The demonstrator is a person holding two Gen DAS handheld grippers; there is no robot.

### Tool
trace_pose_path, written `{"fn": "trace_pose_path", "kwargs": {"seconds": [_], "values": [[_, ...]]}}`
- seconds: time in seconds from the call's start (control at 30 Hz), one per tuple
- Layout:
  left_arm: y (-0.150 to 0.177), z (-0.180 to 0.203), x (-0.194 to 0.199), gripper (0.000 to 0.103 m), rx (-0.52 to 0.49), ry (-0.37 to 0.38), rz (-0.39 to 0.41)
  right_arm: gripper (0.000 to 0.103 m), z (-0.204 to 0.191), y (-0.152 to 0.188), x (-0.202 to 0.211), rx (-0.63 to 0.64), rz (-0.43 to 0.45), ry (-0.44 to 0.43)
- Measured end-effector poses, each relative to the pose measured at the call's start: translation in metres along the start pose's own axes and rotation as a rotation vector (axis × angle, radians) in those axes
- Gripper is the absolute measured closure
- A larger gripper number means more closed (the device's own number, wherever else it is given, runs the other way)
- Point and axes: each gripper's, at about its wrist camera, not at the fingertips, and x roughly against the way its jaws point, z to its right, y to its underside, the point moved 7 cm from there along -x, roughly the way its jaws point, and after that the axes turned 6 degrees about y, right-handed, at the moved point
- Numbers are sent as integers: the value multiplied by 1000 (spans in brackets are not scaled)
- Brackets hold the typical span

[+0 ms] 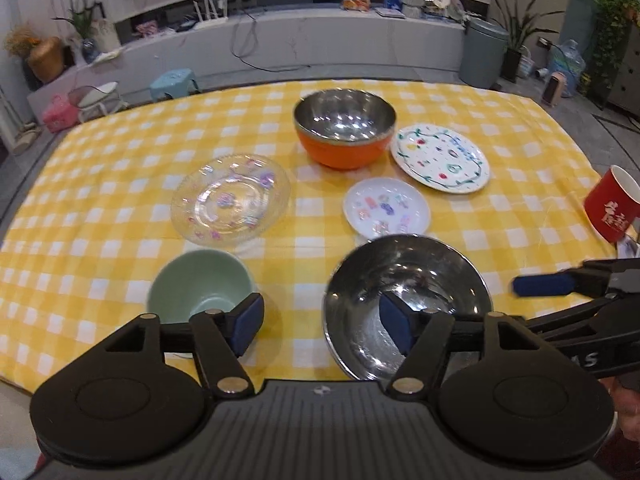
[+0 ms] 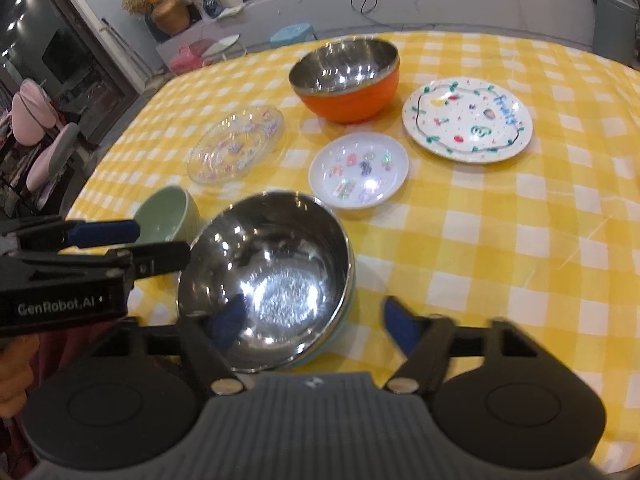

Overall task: Organize plates and bowls
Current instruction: 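Open both grippers and move them to the orange steel bowl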

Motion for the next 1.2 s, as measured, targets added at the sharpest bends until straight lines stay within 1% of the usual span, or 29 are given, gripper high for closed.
{"fn": "trace_pose_path", "kwargs": {"seconds": [0.07, 0.13, 0.2, 0.43, 0.53, 0.6, 0.7, 0.8, 0.9, 1.03, 1.2], "values": [[-1, -1, 4, 23, 2, 0, 3, 11, 1, -4, 5, 8, 30, 13], [-2, -2, 7, 23, 7, -3, 5, 3, 2, -7, 10, 2, 51, 25], [-3, -3, 12, 21, 11, -7, 9, 3, 5, -11, 14, -17, 84, 41], [-12, -1, 34, 21, -20, 4, 56, 3, 10, -17, 26, -21, 118, 83], [-21, -4, 42, 21, -19, -3, 77, 3, 18, -23, 39, -56, 148, 95], [-30, -10, 46, 21, 3, -4, 96, 3, 24, -31, 52, -97, 187, 89], [-44, -17, 47, 21, 26, 16, 115, 3, 35, -46, 75, -157, 272, 85], [-60, -26, 42, 21, 64, 24, 119, 3, 40, -65, 88, -158, 319, 119], [-75, -31, 29, 21, 83, 37, 120, 3, 42, -81, 92, -159, 343, 145], [-88, -39, 9, 21, 136, 33, 113, 3, 52, -100, 95, -169, 365, 179], [-104, -45, -22, 21, 185, 77, 88, 3, 72, -128, 97, -183, 389, 241]]}}
